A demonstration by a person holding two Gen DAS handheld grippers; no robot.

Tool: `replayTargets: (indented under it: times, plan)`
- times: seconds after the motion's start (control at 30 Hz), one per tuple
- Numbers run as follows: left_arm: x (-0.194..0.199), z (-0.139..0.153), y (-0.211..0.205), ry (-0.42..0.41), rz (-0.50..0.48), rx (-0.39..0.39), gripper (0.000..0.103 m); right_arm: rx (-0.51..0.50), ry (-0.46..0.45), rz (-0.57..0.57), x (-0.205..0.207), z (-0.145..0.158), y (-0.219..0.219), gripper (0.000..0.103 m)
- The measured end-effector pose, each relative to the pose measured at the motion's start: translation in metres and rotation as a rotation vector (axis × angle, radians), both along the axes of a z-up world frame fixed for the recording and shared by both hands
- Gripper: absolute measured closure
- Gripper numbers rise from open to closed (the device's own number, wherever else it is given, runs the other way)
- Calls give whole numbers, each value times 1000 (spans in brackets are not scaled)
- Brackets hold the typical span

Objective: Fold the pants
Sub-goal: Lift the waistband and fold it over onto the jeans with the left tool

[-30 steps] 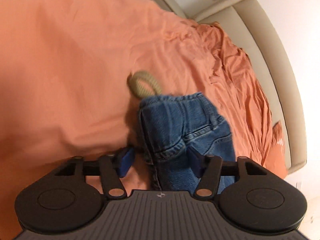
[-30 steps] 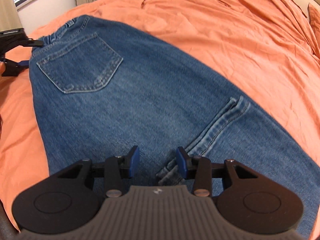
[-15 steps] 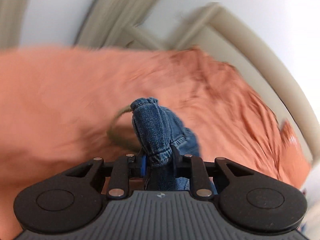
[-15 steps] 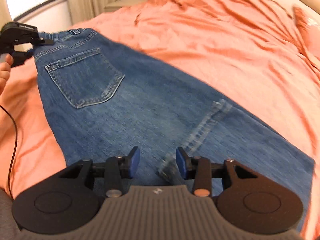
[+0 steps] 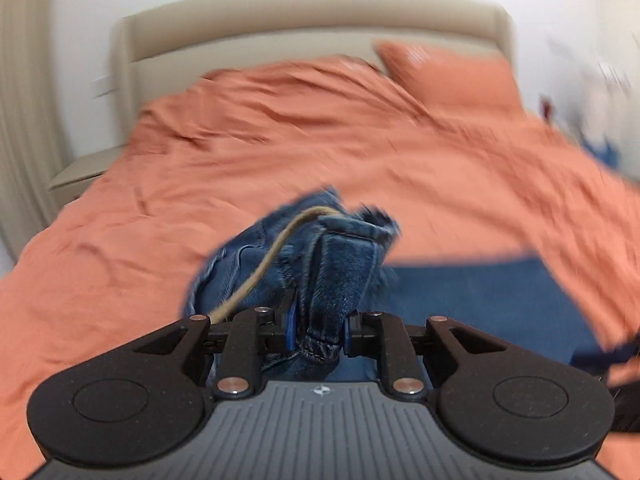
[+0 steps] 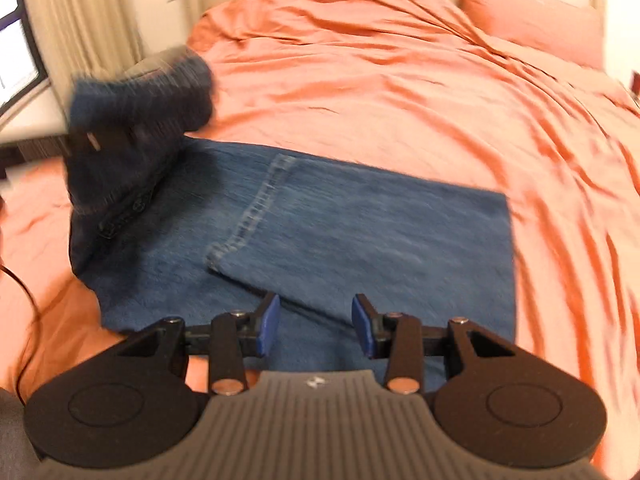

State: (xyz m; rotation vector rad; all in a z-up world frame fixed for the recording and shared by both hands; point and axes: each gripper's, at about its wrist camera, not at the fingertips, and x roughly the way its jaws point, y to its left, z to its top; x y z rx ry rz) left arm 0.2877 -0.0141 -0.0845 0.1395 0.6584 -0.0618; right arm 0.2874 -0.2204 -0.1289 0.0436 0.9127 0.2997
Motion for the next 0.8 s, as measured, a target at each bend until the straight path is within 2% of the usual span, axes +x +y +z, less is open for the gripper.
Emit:
replayTargets:
  times: [0.13, 0.2, 0.27, 0.3, 0.37, 0.4, 0.5, 0.6, 0.7, 0.8]
  plan:
    - [-15, -38, -38, 75, -80, 136, 79, 43, 20, -52, -25, -11, -22, 66]
    - [-23, -51, -45, 128, -126, 158, 73, 63, 35, -74, -35, -19, -28, 66]
    - [-23, -55, -40, 198, -165, 100, 63, 86, 49, -90, -42, -26, -32, 65]
    - [-22, -54, -36, 224, -175, 50, 54, 99, 55, -95, -45, -29, -33, 65]
    - [-17, -48, -19, 260, -183, -67, 46, 126, 57, -97, -48, -36, -35, 64]
    - [-15, -45, -12, 272, -186, -118, 39, 132, 56, -96, -49, -37, -35, 64]
    - [-10, -35, 12, 309, -195, -272, 30, 154, 38, -81, -47, -40, -31, 63]
    - [-12, -22, 31, 310, -199, -371, 28, 196, 17, -71, -39, -37, -25, 63]
    - [-11, -6, 46, 264, -171, -399, 28, 260, 1, -66, -22, -33, -18, 63]
    - [-3, 4, 59, 228, -116, -338, 29, 347, 3, -67, 0, -32, -10, 63]
